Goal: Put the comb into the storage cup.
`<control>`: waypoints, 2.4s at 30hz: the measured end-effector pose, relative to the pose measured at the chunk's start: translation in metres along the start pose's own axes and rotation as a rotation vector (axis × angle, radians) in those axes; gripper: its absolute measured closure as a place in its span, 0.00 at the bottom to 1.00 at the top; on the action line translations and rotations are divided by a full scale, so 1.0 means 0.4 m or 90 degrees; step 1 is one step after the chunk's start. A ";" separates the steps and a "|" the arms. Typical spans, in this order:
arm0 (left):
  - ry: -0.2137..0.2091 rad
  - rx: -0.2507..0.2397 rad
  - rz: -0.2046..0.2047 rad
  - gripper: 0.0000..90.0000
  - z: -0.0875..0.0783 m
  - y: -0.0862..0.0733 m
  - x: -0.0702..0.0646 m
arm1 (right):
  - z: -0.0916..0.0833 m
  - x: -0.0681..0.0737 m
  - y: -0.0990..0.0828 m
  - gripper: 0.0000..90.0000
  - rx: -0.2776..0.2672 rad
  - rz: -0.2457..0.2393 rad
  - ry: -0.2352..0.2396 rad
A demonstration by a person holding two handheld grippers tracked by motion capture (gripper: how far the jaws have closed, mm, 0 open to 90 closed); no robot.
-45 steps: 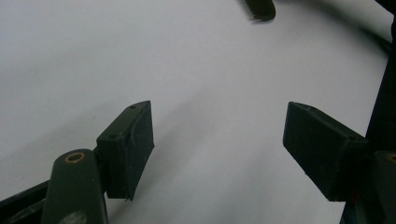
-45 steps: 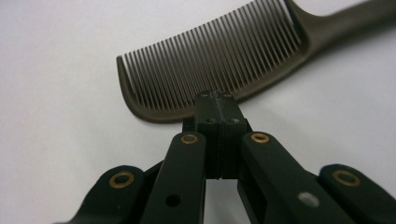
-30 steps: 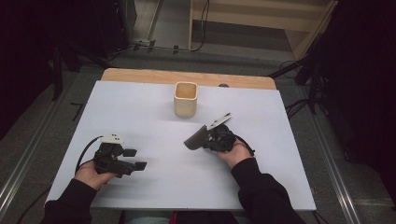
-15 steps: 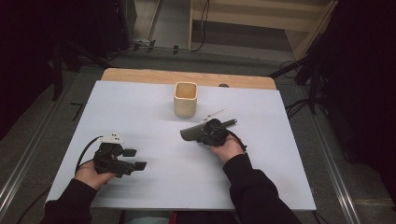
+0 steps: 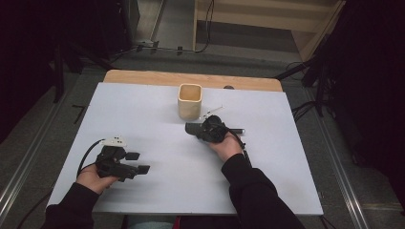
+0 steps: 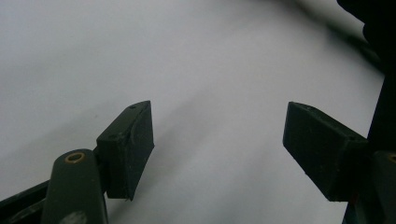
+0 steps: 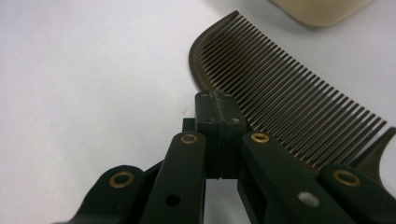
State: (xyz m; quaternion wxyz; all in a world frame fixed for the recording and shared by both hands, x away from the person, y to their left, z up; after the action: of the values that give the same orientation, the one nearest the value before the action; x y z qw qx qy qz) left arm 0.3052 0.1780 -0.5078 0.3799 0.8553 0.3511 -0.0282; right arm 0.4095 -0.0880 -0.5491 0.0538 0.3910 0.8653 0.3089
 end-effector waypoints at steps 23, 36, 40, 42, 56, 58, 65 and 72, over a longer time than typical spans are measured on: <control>0.000 0.001 0.000 0.28 0.000 -0.001 0.001 | 0.029 -0.001 0.049 0.97 -0.031 0.028 -0.020; 0.001 0.000 -0.001 0.28 -0.001 0.000 0.001 | -0.063 0.016 0.040 0.81 -0.083 0.024 0.029; 0.001 -0.001 -0.002 0.28 -0.001 0.000 0.001 | -0.095 0.019 0.023 0.71 -0.091 0.031 0.054; 0.002 0.000 -0.001 0.28 -0.001 0.000 0.001 | -0.110 0.021 0.014 0.67 -0.091 0.030 0.064; -0.001 -0.003 -0.003 0.28 -0.003 0.001 0.002 | -0.201 0.052 -0.052 0.45 -0.109 0.004 0.084; -0.001 -0.003 -0.003 0.28 -0.003 0.001 0.002 | -0.215 0.057 -0.064 0.43 -0.108 0.000 0.082; -0.001 -0.003 -0.001 0.28 -0.003 0.002 0.000 | -0.260 0.054 -0.111 0.36 -0.117 0.002 0.078; -0.001 -0.003 -0.001 0.28 -0.003 0.002 0.001 | -0.295 0.043 -0.159 0.31 -0.122 0.011 0.075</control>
State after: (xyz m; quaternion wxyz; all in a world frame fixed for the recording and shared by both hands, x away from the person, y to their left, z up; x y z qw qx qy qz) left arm 0.3056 0.1786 -0.5065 0.3822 0.8541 0.3516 -0.0280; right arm 0.3172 -0.1660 -0.4885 0.0371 0.3729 0.8301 0.4129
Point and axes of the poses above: each handheld gripper's, and its own axes: z roughly forward along the jaws, y roughly out of its top, x roughly to its left, the point moved 6 cm from there along z, roughly forward along the jaws, and after that the axes turned 1 degree about x, right-handed, at the moved point
